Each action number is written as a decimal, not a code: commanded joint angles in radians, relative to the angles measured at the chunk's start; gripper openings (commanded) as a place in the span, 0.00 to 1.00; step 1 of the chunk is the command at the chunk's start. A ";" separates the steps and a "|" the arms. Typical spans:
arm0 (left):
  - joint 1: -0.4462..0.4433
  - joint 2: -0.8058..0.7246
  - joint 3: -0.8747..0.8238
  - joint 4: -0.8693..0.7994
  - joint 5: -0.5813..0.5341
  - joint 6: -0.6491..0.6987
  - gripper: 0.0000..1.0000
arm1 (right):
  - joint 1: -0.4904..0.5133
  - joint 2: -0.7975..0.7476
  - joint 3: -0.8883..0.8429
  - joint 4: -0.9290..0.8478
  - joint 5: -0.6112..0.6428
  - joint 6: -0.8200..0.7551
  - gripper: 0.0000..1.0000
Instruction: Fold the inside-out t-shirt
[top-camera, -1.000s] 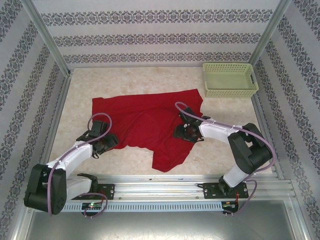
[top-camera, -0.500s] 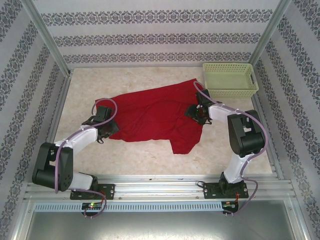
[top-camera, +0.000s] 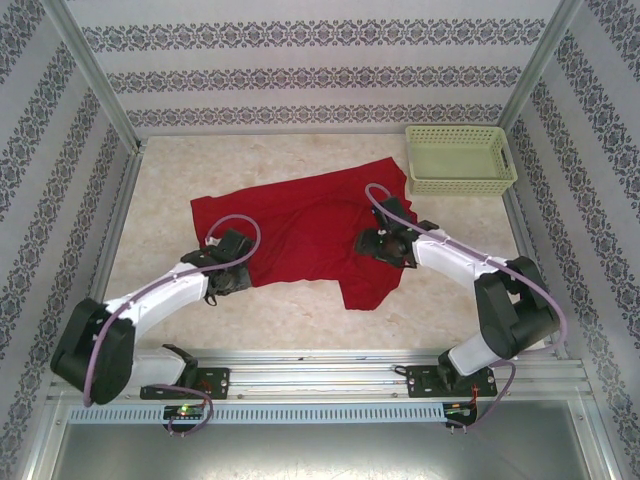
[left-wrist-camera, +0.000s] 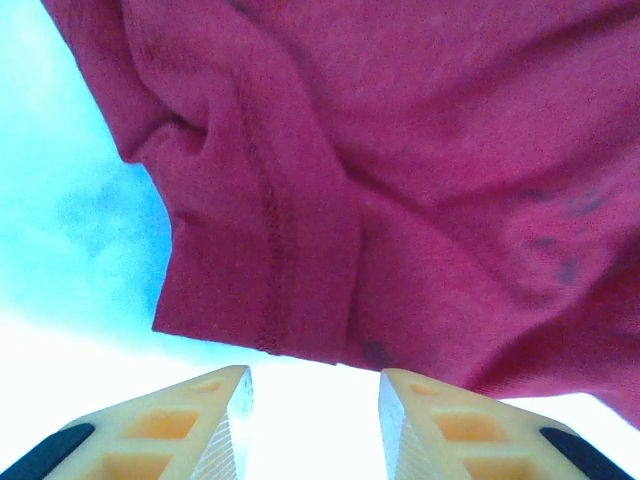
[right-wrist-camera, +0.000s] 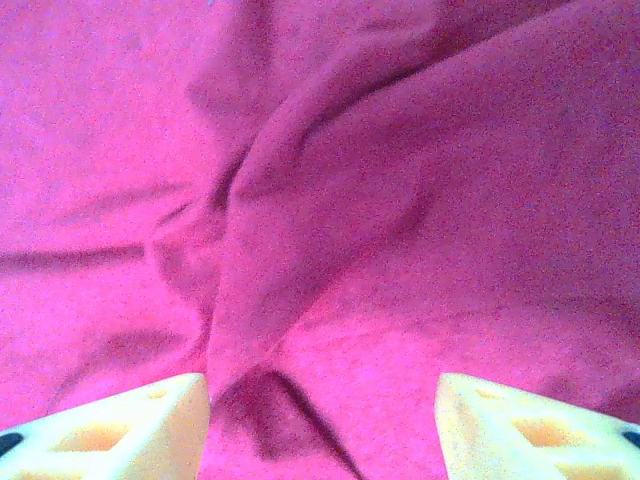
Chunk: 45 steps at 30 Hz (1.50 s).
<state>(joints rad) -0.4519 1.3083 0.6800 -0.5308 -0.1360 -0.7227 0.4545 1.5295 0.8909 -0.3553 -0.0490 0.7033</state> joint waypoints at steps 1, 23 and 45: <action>-0.012 0.051 0.040 -0.035 -0.037 0.004 0.38 | 0.028 0.001 -0.043 0.019 0.003 0.015 0.61; -0.010 0.167 0.049 0.017 -0.068 0.039 0.22 | 0.139 0.142 -0.005 0.084 0.017 0.054 0.61; 0.048 -0.461 -0.114 -0.140 -0.170 -0.010 0.00 | -0.119 0.236 -0.025 0.042 0.040 0.104 0.57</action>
<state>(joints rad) -0.4191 0.8864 0.5835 -0.6022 -0.2596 -0.7185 0.3672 1.7107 0.9012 -0.2260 -0.0494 0.8093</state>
